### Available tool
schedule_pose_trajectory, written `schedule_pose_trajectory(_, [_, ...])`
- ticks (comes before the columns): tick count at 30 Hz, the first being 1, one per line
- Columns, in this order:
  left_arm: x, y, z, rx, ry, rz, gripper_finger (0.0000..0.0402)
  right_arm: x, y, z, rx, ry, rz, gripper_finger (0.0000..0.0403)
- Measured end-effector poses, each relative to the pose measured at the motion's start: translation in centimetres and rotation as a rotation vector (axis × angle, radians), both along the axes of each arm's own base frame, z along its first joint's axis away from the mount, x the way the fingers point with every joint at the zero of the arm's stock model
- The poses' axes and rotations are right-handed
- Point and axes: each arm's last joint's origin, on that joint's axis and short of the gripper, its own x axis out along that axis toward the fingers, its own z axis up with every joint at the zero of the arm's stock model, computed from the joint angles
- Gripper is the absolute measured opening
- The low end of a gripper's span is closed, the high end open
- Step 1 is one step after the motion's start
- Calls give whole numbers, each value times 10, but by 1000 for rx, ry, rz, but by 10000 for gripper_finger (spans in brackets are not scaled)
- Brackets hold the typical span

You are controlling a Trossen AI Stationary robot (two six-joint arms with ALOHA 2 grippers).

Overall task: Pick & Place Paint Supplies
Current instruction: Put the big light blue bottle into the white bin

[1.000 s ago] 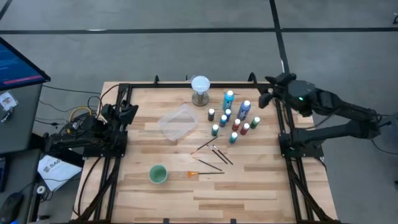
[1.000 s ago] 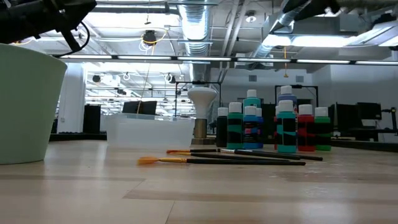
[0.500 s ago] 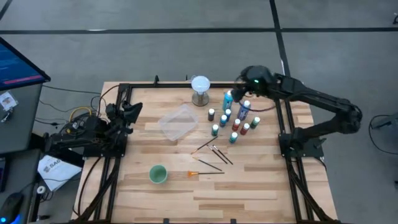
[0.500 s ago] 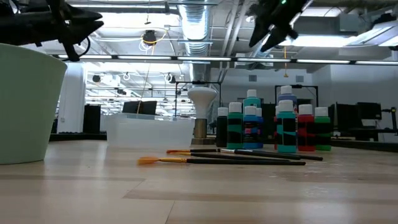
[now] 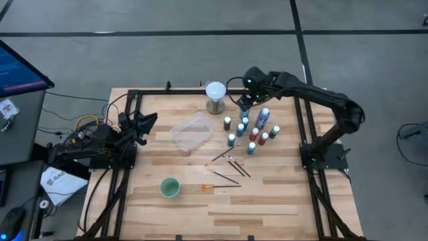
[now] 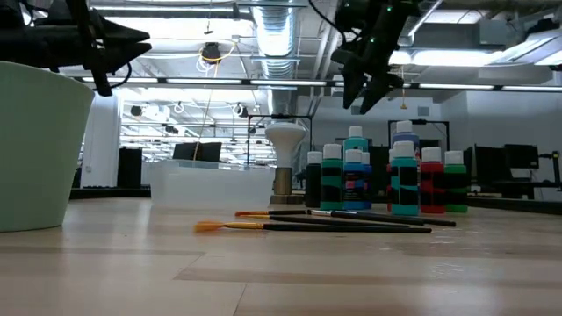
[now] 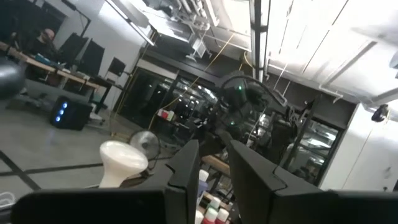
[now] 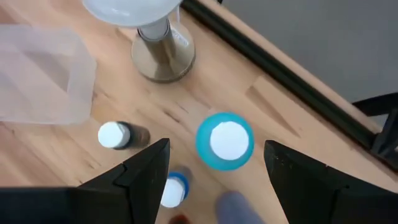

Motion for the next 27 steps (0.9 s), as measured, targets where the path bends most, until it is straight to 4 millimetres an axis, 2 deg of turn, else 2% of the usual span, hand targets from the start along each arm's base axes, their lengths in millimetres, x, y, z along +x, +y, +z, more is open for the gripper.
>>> schedule_pose_trajectory(17, [2,0,-4,-36,33,-12,74,8,-16,-23,70,122,-16,256])
schedule_pose_trajectory(27, [2,0,-4,-35,34,-11,74,5,-21,-21,63,109,-15,250])
